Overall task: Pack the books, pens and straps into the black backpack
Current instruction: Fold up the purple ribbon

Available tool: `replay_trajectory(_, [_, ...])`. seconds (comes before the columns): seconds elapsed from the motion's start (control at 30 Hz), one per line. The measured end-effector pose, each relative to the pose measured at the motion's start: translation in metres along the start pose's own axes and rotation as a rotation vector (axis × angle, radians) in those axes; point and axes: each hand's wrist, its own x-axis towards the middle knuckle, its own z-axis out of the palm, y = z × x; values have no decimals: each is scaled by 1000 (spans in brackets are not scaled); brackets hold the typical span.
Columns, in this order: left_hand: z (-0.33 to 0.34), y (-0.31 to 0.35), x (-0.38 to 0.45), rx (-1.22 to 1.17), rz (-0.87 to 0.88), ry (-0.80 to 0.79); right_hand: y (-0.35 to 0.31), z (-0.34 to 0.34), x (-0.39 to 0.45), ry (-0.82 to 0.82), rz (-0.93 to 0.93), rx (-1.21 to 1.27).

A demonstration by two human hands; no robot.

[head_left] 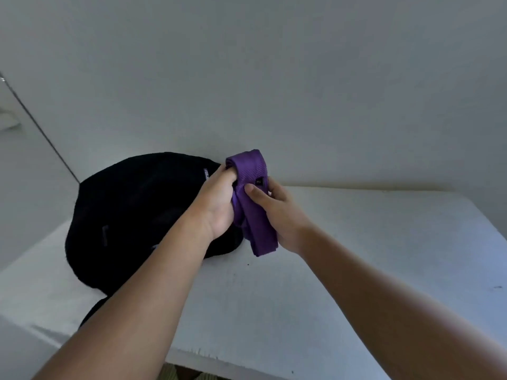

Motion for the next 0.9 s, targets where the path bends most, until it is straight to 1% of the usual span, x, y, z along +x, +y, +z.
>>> replay_trajectory(0.07, [-23,7,-10,181,108,67,12,16,10,-12,64,66])
replay_trajectory(0.13, [-54,14,-18,461,203,200,25,32,18,-11,159,77])
replay_trajectory(0.23, [-109,19,-22,993,332,418,39,51,27,-37,282,13])
replay_trajectory(0.3, [-139,22,-17,1374,407,496,46,61,28,-98,363,-27])
replay_trajectory(0.37, [-161,28,-11,1678,395,514,49,73,28,-180,442,-102])
replay_trajectory(0.4, [-171,32,-8,1777,341,517,51,79,29,-218,475,-150])
replay_trajectory(0.47, [-186,41,-2,1929,248,495,50,89,33,-235,517,-227])
replay_trajectory(0.53, [-196,47,4,1986,266,482,48,96,37,-239,545,-273])
replay_trajectory(0.6, [-204,55,10,1909,364,485,48,104,46,-255,569,-290])
replay_trajectory(0.67, [-206,63,13,1807,407,458,48,117,58,-206,564,-287])
replay_trajectory(0.77, [-207,74,14,1792,436,400,52,138,88,22,535,-145])
replay_trajectory(0.8, [-208,78,13,1787,448,386,55,145,102,132,533,-29])
replay_trajectory(0.83, [-208,81,13,1773,460,375,57,153,114,221,517,3])
replay_trajectory(0.9, [-209,89,11,1727,473,355,58,170,131,330,435,-103])
